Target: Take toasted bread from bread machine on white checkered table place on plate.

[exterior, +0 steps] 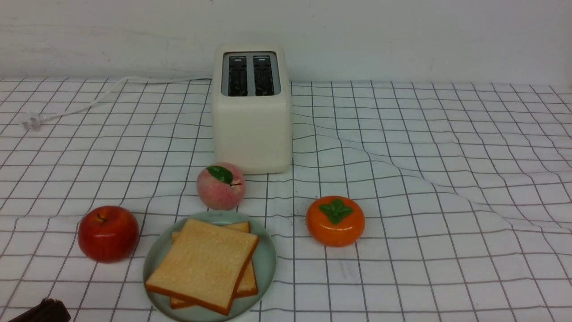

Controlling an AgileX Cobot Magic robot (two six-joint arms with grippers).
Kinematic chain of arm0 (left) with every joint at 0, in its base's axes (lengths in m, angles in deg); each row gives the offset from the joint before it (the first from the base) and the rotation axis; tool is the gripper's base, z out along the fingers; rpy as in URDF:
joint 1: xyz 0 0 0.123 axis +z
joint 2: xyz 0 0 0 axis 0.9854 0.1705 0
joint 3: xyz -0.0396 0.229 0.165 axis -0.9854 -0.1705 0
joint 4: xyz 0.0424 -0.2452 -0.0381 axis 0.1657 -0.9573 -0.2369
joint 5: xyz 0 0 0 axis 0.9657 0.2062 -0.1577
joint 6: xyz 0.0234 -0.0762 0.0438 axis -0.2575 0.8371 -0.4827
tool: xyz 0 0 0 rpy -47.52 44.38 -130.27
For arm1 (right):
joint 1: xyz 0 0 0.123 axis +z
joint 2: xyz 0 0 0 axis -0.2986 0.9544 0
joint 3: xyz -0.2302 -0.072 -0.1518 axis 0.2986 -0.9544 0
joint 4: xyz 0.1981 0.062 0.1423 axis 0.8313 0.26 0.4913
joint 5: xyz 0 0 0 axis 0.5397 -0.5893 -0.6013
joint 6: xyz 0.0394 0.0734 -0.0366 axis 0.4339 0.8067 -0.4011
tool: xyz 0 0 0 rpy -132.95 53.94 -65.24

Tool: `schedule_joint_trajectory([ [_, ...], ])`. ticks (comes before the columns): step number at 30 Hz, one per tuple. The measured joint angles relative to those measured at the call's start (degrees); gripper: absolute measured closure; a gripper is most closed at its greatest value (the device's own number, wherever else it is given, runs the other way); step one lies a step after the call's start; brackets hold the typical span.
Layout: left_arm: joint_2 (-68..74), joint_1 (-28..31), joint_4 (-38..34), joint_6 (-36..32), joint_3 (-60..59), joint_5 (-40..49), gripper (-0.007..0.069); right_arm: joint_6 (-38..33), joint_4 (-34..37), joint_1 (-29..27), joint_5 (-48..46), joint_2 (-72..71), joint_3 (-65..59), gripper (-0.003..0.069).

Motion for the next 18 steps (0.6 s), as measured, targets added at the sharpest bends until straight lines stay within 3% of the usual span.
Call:
schedule_joint_trajectory([
  [6,0.00,0.00,0.65,0.07,-0.20,-1.29,0.0606,0.00,0.05,0.00,0.00,0.00,0.00,0.0652],
  [10,0.00,1.10,6.19,2.80,-0.62,-5.61,0.0638,0.00,0.05,0.00,0.00,0.00,0.00,0.0644],
  [15,-1.63,11.53,18.70,14.19,-0.62,-2.95,0.0637,0.00,0.05,0.00,0.00,0.00,0.00,0.0637],
  [18,-3.46,14.63,23.82,20.41,-1.09,0.03,0.0637,0.00,0.05,0.00,0.00,0.00,0.00,0.0634],
])
